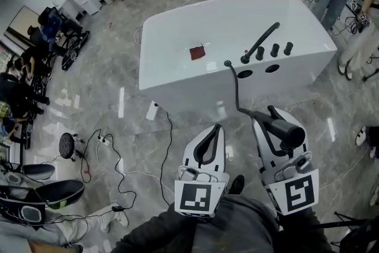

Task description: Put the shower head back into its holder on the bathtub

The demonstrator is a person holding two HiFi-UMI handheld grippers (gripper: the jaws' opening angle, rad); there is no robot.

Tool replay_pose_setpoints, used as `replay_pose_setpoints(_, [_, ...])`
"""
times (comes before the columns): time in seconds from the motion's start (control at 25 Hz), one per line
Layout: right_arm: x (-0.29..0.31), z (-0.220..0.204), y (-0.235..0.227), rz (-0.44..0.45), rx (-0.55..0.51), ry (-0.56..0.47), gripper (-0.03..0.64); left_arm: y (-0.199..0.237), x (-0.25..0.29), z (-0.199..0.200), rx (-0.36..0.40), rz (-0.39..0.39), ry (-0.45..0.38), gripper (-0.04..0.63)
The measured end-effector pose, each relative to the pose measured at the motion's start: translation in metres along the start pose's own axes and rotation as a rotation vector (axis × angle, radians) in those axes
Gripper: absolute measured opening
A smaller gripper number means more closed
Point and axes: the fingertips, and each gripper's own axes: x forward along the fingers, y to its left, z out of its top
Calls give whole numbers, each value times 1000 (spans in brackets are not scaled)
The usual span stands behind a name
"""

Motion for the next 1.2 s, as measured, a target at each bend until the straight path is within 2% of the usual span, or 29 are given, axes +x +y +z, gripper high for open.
replay_pose_setpoints(0.12, [14, 2, -2, -1, 1, -5, 135, 18, 10, -5, -9, 12, 5, 5])
replay_pose_setpoints(0.4, [63, -11, -3, 6, -10, 26, 135, 54, 57, -3, -25, -26, -15, 5])
replay_pose_setpoints(0.72, [113, -29, -18, -21, -15, 70, 135, 96, 102, -15, -58, -42, 12, 5])
replay_pose_setpoints(1.08, [160, 0, -23, -68, -60, 15, 135, 128, 134, -1, -72, -110, -12, 5])
replay_pose_setpoints(1.2, [170, 1, -20, -65, -69, 30, 135, 139, 142, 1, -78, -118, -11, 5])
